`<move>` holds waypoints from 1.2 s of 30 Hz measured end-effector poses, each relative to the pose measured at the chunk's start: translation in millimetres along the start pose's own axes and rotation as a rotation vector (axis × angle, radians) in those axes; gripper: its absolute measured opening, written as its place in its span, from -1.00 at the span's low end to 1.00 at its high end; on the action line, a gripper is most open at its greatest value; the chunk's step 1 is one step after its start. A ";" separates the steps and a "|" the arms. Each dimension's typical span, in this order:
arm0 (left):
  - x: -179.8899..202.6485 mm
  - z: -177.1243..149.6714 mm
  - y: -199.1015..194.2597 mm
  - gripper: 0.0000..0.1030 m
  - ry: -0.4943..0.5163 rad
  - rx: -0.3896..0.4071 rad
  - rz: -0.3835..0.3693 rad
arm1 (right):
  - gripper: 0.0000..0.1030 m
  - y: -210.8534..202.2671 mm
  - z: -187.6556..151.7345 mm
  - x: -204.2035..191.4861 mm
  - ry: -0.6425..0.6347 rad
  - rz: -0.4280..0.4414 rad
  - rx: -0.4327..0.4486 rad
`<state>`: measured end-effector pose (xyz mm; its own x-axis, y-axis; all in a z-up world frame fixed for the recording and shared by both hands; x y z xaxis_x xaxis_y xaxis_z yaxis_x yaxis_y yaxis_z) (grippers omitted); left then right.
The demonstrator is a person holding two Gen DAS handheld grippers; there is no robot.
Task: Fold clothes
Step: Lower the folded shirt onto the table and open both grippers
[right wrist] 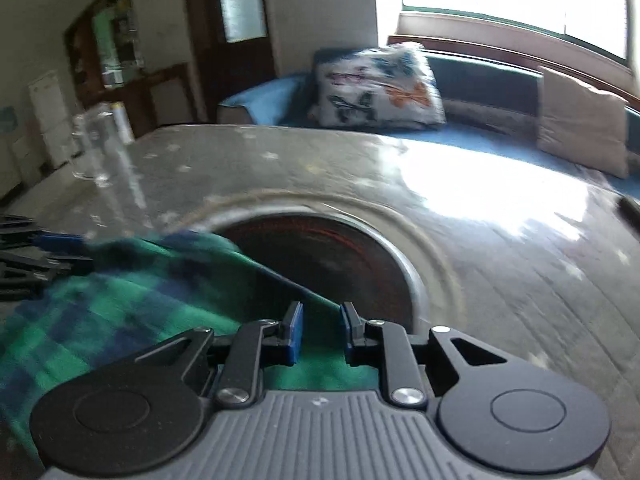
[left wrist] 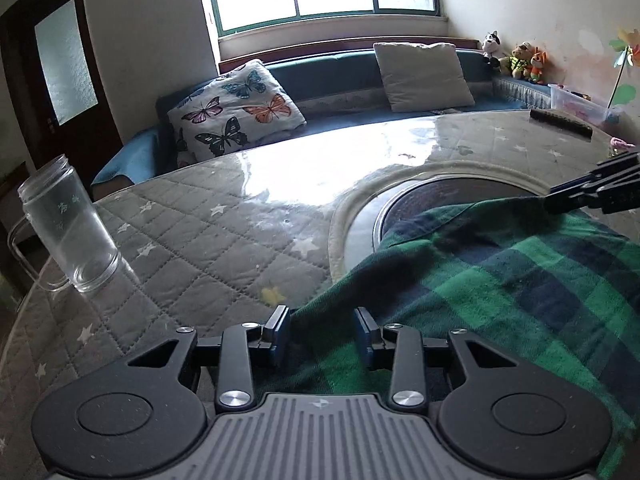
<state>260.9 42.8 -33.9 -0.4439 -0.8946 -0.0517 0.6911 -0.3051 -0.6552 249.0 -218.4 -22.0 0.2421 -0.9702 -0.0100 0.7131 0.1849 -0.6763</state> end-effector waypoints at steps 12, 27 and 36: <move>-7.4 1.6 12.6 -0.24 -0.006 -0.017 0.004 | -0.63 28.1 14.2 -51.3 -0.099 0.056 -0.018; -7.4 -17.3 -48.5 -0.05 -0.027 0.046 0.064 | -0.36 -1.7 -7.5 -103.0 -0.284 0.104 0.018; 3.0 -81.4 -125.3 0.03 -0.054 0.067 0.119 | 0.05 -49.2 -45.8 -134.5 -0.412 0.168 0.060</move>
<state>126.5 104.9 -13.3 -0.3266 -0.9414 -0.0841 0.7741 -0.2154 -0.5953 151.2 -104.2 -21.1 0.5913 -0.7846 0.1862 0.6751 0.3553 -0.6465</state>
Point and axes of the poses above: each gripper's, at about its wrist camera, not at the fingertips, and y roughly the way its jaws point, x to its right, z to its top, the point moved 2 cm from there along y, roughly the way its jaws point, and after that the axes turned 8 degrees about -z, right-handed, at the moved point
